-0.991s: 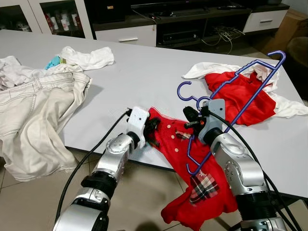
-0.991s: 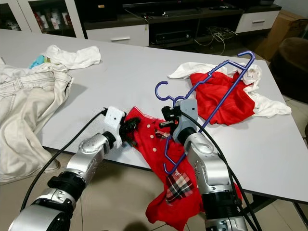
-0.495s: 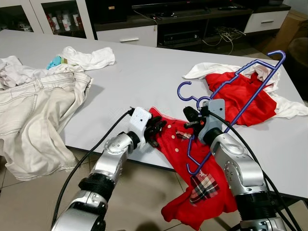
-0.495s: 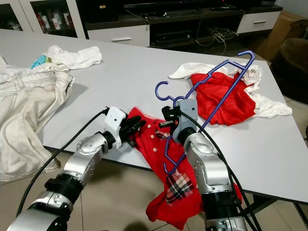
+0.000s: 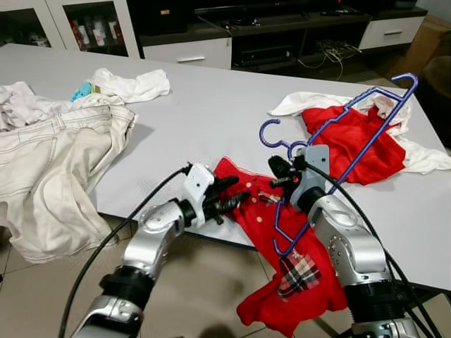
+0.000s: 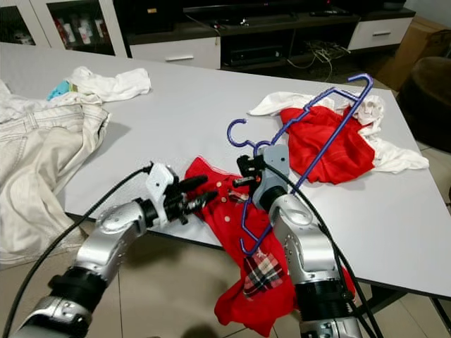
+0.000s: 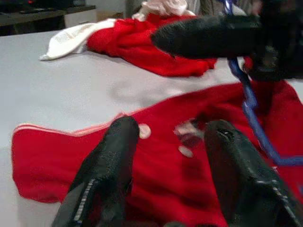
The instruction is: Hang hanger
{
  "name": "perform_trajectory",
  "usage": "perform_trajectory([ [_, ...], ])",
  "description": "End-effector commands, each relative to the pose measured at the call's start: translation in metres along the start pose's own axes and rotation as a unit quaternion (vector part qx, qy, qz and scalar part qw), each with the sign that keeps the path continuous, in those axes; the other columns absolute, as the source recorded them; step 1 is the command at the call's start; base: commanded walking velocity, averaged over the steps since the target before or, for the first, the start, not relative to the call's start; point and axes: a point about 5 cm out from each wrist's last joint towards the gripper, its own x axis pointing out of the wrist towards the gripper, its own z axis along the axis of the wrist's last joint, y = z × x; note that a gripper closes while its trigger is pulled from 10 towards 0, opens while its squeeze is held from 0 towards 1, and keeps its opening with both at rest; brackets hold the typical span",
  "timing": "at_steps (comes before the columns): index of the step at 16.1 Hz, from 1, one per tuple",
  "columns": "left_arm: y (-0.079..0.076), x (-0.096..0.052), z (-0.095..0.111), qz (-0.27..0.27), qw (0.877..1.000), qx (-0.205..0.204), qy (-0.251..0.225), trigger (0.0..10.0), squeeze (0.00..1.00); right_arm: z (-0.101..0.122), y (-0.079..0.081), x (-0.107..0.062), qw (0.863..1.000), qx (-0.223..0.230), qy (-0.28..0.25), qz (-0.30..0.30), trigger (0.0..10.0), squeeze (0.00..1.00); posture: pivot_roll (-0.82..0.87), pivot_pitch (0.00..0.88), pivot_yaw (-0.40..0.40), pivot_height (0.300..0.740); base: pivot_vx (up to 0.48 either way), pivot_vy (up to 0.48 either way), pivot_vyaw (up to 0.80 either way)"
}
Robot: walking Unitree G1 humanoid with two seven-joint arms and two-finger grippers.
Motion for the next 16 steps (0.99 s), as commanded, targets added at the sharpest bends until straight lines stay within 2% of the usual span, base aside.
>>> perform_trajectory([
  [1, -0.001, -0.002, -0.001, -0.012, 1.0, 0.024, 0.015, 10.0, 1.0, -0.004, -0.001, -0.002, 1.0, -0.002, 0.014, -0.004, 10.0, 0.0, -0.07, 0.0, 0.004, 0.74, 0.0, 0.0, 0.0],
  [6, -0.002, -0.004, -0.006, 0.006, 0.998, 0.044, 0.035, 10.0, 1.0, -0.004, -0.001, -0.001, 1.0, -0.003, 0.015, -0.002, 10.0, 0.0, -0.06, 0.0, 0.001, 0.74, 0.0, 0.0, 0.0],
  [7, -0.001, -0.002, -0.007, 0.019, 0.998, 0.046, 0.04, 10.0, 0.46, -0.004, -0.001, -0.001, 1.0, -0.003, 0.014, -0.001, 10.0, 0.0, -0.07, 0.0, 0.002, 0.74, 0.0, 0.0, 0.0],
  [8, 0.001, -0.001, -0.009, 0.031, 0.997, 0.046, 0.046, 10.0, 0.0, -0.004, -0.001, -0.001, 1.0, -0.003, 0.014, -0.001, 10.0, 0.0, -0.07, 0.0, 0.002, 0.74, 0.0, 0.0, 0.0],
  [10, 0.004, 0.002, -0.01, 0.054, 0.997, 0.027, 0.047, 10.0, 0.0, -0.004, -0.001, 0.0, 1.0, -0.004, 0.014, -0.001, 10.0, 0.0, -0.07, 0.0, 0.005, 0.74, 0.0, 0.0, 0.0],
  [12, 0.004, 0.006, -0.014, 0.074, 0.996, -0.009, 0.054, 10.0, 0.0, -0.004, 0.0, 0.0, 1.0, -0.004, 0.014, -0.002, 10.0, 0.0, -0.07, 0.0, 0.006, 0.74, 0.0, 0.0, 0.0],
  [16, -0.001, 0.009, -0.027, 0.076, 0.991, -0.058, 0.091, 10.0, 0.0, -0.005, 0.0, -0.001, 1.0, -0.008, 0.015, -0.001, 10.0, 0.0, -0.07, 0.0, 0.006, 0.74, 0.0, 0.0, 0.0],
])
